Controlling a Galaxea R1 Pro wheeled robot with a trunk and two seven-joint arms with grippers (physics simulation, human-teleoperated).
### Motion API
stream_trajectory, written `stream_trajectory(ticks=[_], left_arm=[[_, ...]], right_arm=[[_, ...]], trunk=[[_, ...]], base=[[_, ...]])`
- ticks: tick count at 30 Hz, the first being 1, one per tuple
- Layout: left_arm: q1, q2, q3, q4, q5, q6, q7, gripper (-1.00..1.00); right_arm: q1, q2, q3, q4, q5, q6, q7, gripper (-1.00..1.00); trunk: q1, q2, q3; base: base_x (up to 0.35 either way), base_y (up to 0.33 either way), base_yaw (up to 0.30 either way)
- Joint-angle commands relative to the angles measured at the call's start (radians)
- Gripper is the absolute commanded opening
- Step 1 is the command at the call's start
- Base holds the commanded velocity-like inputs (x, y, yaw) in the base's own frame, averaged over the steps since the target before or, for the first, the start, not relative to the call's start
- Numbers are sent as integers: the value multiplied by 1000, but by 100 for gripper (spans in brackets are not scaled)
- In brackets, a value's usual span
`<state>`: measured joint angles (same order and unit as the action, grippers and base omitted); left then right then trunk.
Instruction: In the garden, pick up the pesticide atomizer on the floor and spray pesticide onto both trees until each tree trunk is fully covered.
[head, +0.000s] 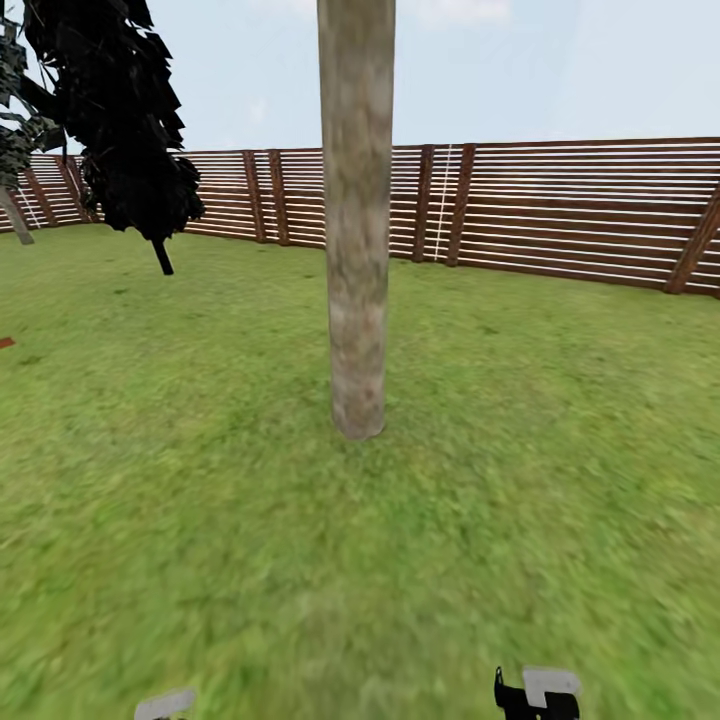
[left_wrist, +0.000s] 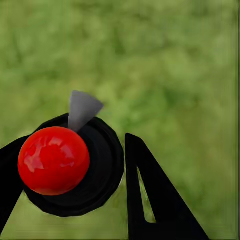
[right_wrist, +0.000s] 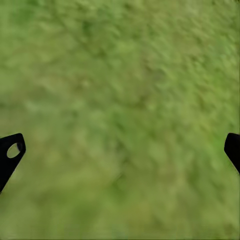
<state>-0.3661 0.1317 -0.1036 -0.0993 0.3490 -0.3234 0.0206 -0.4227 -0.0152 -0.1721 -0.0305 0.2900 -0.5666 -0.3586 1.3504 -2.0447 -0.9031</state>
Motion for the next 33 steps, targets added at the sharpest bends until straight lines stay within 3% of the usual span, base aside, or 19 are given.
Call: stream_trajectory(ticks=[1,7,13,17,30,32,33], left_arm=[[-1,-1,-9,-2,7,-3,2,-100],[3,0,-8,-5,7,-3,2,-100],[4,4,-8,-5,5,-6,4,-100],[4,12,-8,-4,5,-52,3,-100],[2,17,-10,-9,1,-60,-5,-100],[-3,30,-18,-13,-24,-54,-43,-100],[-9,37,-18,-16,-54,-50,-75,-100]], right_arm=[[-1,-1,-7,0,10,-4,-6,100],[-1,-19,-7,-1,9,-9,-9,100],[-1,-17,-7,1,8,-7,-6,100],[-1,-12,-6,1,8,-7,-5,100],[-1,-8,-6,-6,8,-5,-3,100],[-1,-9,52,-17,15,-5,-1,100],[-1,-10,100,-35,27,-4,0,100]], trunk=[[0,0,-1],[0,0,-1],[0,0,-1],[0,0,-1],[0,0,-1],[0,0,-1],[0,0,-1]], base=[[337,0,0],[337,0,0],[337,0,0],[337,0,-27],[337,0,-94],[337,0,0],[337,0,0]])
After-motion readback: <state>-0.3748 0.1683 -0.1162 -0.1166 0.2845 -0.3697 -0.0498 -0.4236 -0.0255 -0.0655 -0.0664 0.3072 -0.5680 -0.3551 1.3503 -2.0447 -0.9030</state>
